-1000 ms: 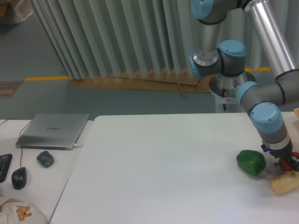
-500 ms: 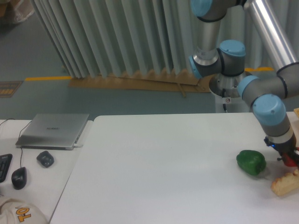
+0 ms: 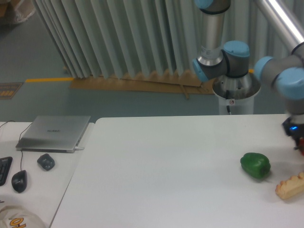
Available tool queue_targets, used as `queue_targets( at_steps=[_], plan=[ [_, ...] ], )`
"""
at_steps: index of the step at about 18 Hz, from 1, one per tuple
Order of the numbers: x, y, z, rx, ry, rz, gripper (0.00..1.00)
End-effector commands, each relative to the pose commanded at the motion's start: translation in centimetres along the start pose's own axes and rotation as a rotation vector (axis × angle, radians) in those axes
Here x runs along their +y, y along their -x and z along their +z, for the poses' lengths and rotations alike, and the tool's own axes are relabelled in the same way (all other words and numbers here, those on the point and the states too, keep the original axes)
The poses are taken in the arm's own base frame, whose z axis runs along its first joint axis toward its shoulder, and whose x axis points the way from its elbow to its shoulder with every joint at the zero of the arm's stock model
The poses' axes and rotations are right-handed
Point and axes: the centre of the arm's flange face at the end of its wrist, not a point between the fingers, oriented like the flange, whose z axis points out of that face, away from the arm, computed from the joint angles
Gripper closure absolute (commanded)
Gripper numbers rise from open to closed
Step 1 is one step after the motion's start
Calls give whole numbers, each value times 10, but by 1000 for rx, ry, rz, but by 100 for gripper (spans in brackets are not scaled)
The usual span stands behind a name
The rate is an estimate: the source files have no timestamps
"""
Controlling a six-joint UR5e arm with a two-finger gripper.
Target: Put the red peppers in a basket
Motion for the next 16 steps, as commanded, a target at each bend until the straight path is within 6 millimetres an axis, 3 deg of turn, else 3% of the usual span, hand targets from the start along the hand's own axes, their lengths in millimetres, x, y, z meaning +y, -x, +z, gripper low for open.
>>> queue_targets(
  at_steps=[4,9,10,11,12,14,15,16],
  plan=[
    [59,14,9,8,-10,61,64],
    [72,17,17,19,-8,98,61],
    [72,17,17,18,-9,106,57],
    [71,17,18,20,-10,116,46],
    [69,16,18,19,-10,135,27],
    [67,16,18,22,-11,173,7],
    [67,16,18,22,-12,181,0],
    [69,16,18,20,-15,179,0]
  ],
)
